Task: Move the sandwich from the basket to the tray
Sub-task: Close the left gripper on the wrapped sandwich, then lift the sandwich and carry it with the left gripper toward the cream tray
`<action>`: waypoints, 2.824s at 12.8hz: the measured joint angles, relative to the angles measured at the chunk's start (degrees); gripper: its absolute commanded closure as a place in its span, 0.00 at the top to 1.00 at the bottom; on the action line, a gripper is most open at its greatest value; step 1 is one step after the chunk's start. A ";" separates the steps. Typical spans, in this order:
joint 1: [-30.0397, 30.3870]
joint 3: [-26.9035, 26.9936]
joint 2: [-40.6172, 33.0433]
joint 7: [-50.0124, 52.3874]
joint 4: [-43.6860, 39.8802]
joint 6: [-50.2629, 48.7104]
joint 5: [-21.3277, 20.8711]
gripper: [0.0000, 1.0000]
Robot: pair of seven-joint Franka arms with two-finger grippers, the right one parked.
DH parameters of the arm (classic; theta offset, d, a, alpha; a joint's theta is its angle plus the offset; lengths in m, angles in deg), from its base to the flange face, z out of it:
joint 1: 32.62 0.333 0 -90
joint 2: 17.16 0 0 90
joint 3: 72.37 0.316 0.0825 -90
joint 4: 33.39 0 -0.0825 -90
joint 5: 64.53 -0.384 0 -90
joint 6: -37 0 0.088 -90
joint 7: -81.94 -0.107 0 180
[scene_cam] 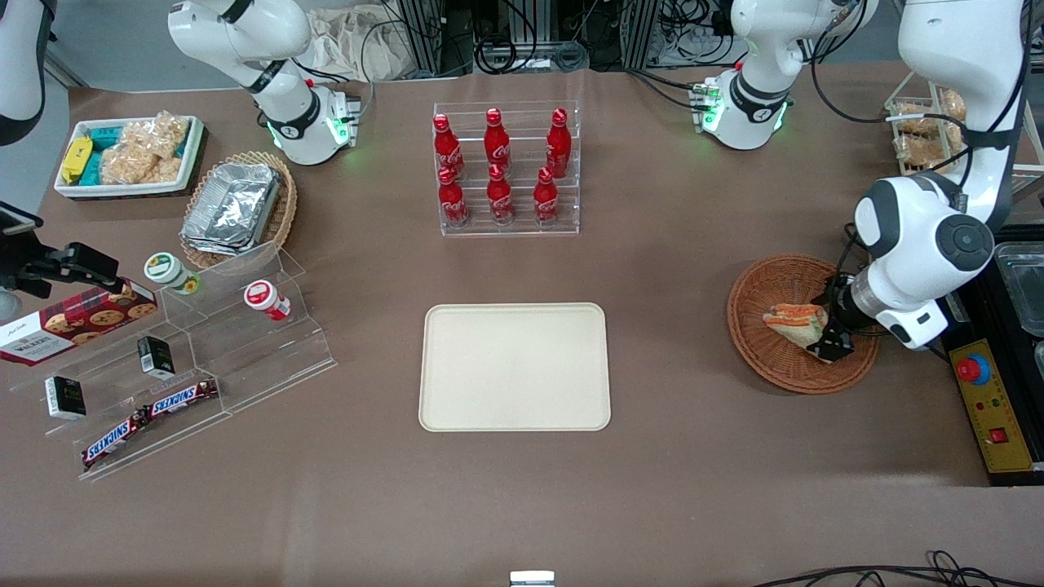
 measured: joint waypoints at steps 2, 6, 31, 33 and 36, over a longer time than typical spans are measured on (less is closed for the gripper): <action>-0.06 -0.07 -0.03 0.08 -0.01 -1.07 -0.88 1.00; -0.06 -0.07 1.97 0.24 0.52 -1.09 -2.05 0.87; -8.79 -22.85 13.44 -24.38 -41.31 -35.11 -5.65 0.00; -12.86 -22.81 20.99 -23.77 -45.10 -29.52 -8.98 0.00; -15.91 -22.76 29.06 -22.87 -46.84 -20.32 -12.68 0.00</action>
